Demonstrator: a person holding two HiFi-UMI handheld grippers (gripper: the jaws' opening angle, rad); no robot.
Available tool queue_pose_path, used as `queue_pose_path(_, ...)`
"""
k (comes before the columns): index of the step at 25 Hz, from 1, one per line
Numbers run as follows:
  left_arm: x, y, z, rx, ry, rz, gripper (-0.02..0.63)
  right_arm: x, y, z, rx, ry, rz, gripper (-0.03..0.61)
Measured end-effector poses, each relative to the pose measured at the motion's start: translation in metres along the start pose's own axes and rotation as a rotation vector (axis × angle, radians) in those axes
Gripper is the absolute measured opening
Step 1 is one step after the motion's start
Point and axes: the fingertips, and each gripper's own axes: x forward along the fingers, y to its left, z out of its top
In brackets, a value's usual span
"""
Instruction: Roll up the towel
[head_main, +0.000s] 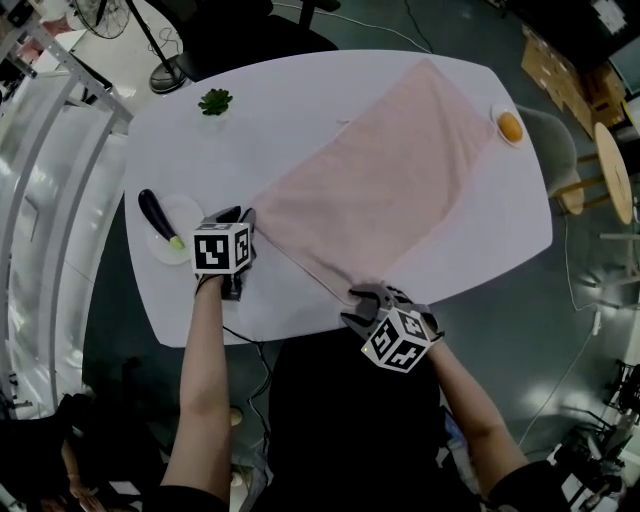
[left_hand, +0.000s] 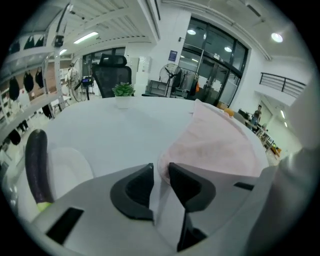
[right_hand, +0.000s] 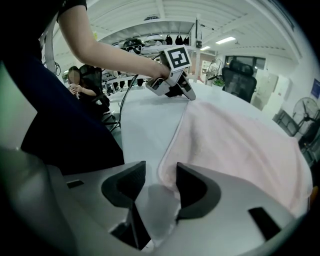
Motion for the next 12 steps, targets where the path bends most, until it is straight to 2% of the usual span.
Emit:
queue_pose_path(2, 0.000, -0.003, -0.001, 0.044, 0.010, 0.009, 0.112, 0.000, 0.002, 0.000, -0.001, 0.004, 0.003, 0.200)
queue_pose_path(4, 0.001, -0.009, -0.003, 0.063, 0.023, -0.008, 0.060, 0.000, 0.004, 0.000, -0.008, 0.008, 0.007, 0.179)
queue_pose_path(6, 0.003, -0.014, -0.004, 0.076, 0.033, -0.011, 0.058, 0.000, 0.004, -0.001, -0.018, 0.016, -0.002, 0.153)
queue_pose_path(7, 0.003, -0.014, -0.004, 0.075, 0.037, -0.011, 0.057, -0.001, 0.003, -0.002, -0.022, 0.020, -0.017, 0.128)
queue_pose_path(8, 0.003, -0.014, -0.005, 0.067, 0.041, -0.012, 0.051, -0.001, 0.002, -0.002, -0.026, 0.024, -0.033, 0.046)
queue_pose_path(12, -0.005, -0.009, -0.006, 0.033, 0.039, 0.000, 0.044, -0.006, 0.002, 0.004, -0.012, -0.015, -0.028, 0.034)
